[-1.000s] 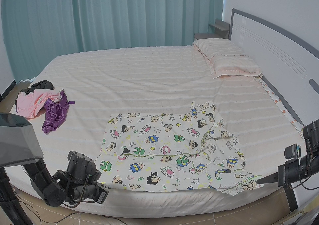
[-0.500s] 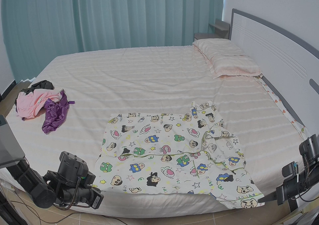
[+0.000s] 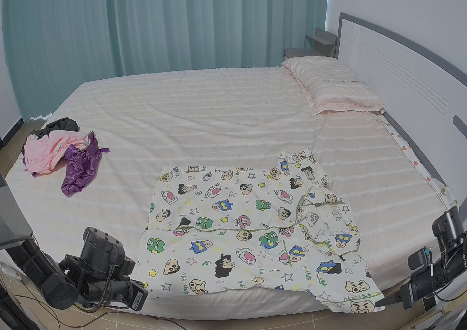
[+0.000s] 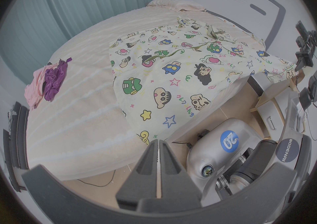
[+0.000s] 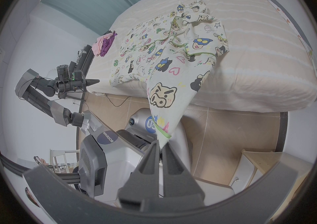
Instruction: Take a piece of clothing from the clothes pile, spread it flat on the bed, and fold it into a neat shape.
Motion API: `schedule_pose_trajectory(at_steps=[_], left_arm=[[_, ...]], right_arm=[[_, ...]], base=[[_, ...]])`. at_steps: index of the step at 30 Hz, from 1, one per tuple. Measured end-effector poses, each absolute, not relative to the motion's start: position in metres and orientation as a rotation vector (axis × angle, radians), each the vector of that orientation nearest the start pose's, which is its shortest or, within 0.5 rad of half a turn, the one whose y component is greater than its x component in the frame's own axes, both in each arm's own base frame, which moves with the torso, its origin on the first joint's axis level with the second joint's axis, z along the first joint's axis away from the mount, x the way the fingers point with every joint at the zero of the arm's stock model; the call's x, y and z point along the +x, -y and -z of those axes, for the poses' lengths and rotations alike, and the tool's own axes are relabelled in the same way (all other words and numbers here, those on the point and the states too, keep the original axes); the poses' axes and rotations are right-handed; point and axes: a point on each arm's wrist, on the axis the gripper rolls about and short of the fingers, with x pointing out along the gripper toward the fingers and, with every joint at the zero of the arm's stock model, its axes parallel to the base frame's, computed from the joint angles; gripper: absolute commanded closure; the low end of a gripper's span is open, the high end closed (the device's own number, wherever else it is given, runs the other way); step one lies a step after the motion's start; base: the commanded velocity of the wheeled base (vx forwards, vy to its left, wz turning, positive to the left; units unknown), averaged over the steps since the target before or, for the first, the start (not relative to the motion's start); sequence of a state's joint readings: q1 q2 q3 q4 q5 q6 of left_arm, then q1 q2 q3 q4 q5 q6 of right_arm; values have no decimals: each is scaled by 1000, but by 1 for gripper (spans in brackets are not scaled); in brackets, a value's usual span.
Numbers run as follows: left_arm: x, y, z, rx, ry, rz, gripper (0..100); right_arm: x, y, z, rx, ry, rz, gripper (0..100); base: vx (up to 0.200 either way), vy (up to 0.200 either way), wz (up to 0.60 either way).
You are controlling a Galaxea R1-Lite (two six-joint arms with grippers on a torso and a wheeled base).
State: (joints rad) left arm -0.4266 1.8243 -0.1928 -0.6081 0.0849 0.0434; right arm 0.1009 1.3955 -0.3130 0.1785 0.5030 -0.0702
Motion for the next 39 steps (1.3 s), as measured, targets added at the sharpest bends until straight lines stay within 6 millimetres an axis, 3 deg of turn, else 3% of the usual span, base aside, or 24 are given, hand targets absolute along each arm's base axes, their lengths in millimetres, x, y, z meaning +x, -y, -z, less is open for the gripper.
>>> schedule_pose_trajectory(at_steps=[1,2,8,20,31,39], left_arm=[[176,78,-22,302,-996,333,100],[176,78,-20,304,-1003,333,0],[182,81,-7,284,-986,337,0],[186,84,16,141,-919,330,0],[183,93,41,157,-916,311,0],[181,96,48,194,-924,296,0]], right_arm=[[126,-24,-82,196,-1231,-563,100],[127,-24,-82,197,-1230,-563,100],[141,-23,-92,206,-1178,-560,100],[176,-15,-130,234,-974,-531,100],[199,-16,-166,314,-859,-499,100],[209,-18,-175,329,-836,-502,100]], base=[[0,0,0],[0,0,0],[0,0,0],[0,0,0],[0,0,0],[0,0,0]])
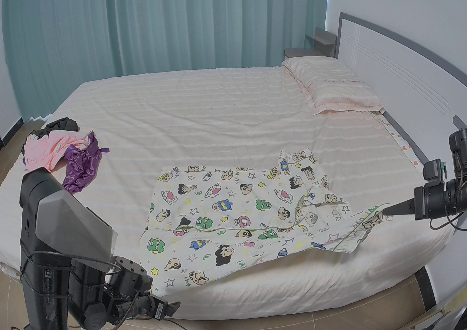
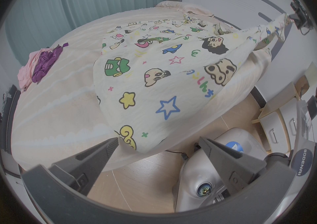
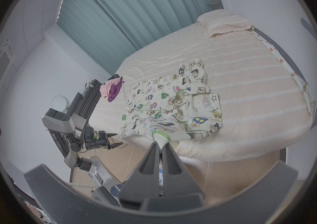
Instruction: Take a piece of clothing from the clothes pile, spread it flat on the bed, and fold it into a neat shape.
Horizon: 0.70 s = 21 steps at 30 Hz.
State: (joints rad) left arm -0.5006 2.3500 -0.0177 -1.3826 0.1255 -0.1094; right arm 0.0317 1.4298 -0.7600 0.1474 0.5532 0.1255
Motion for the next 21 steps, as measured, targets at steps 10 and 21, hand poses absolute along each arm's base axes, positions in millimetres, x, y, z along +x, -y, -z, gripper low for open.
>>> schedule_pose_trajectory(at_steps=[10,21], left_arm=[[188,99,58,211,-835,216,0],[194,102,72,234,-846,199,0]], right_arm=[[210,-25,-176,335,-845,-520,100],[209,-25,-175,335,-851,-522,100]], base=[[0,0,0],[0,0,0]])
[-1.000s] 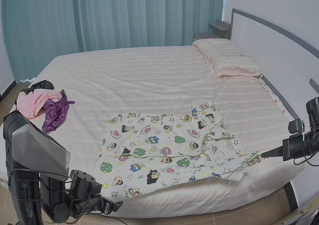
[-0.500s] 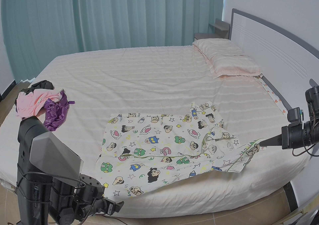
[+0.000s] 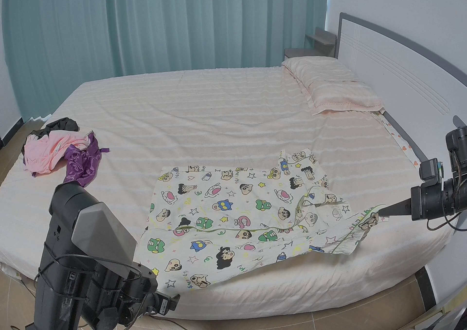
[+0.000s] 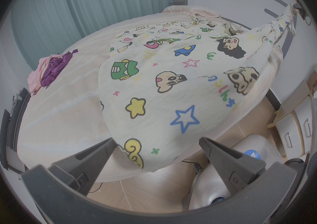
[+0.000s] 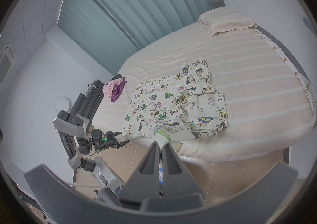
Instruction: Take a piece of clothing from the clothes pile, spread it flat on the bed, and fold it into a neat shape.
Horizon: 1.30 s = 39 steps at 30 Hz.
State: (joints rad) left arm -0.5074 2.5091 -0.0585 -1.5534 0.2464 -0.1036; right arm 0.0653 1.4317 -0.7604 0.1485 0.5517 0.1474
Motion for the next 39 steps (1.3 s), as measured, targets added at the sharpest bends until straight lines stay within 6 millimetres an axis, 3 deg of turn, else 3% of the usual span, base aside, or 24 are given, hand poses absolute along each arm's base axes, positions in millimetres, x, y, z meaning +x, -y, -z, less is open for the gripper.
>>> schedule_pose_trajectory(at_steps=[1,2,9,18,28,39], left_arm=[[196,102,72,232,-841,198,0],[197,103,73,229,-835,197,100],[202,104,74,223,-818,182,100],[190,95,70,244,-870,166,100],[195,89,48,234,-798,165,100],[172,77,31,263,-1014,238,100]], right_arm=[[208,-25,-175,335,-852,-522,100],[208,-26,-175,335,-852,-522,100],[207,-25,-172,337,-862,-520,100],[204,-25,-166,340,-886,-512,100],[190,-23,-152,345,-942,-492,100],[169,-22,-135,327,-999,-495,100]], base=[[0,0,0],[0,0,0],[0,0,0],[0,0,0],[0,0,0],[0,0,0]])
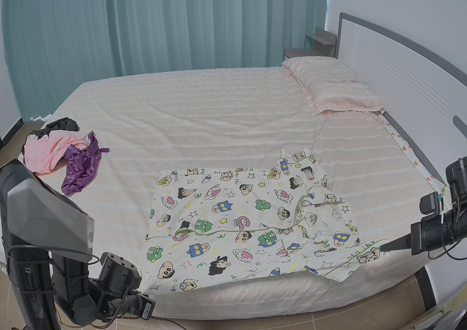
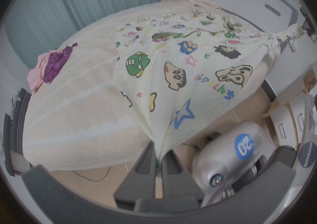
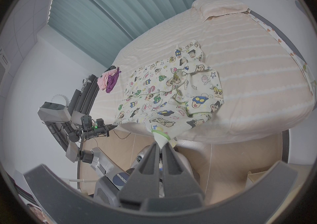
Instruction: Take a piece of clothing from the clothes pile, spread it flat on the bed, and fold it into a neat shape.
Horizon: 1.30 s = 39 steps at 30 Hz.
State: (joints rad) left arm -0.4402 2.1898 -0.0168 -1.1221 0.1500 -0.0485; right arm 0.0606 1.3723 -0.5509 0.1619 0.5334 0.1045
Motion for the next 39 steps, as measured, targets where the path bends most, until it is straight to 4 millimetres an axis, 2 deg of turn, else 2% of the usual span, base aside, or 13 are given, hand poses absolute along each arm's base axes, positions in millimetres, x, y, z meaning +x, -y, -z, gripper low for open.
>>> schedule_pose_trajectory(at_steps=[5,9,18,24,31,39], left_arm=[[179,78,21,233,-981,251,100],[192,80,17,220,-977,238,100],[217,87,1,206,-1052,208,100],[240,97,-25,133,-1125,144,100],[266,108,-55,19,-1127,78,100],[289,110,-63,-54,-1097,37,100]], right_arm=[[154,-21,-117,276,-1060,-509,100],[151,-21,-112,265,-1072,-512,100],[163,-20,-123,259,-1019,-517,100],[190,-17,-133,268,-981,-502,100],[234,-8,-128,279,-917,-470,100],[279,-1,-119,328,-869,-429,100]], base=[[0,0,0],[0,0,0],[0,0,0],[0,0,0],[0,0,0],[0,0,0]])
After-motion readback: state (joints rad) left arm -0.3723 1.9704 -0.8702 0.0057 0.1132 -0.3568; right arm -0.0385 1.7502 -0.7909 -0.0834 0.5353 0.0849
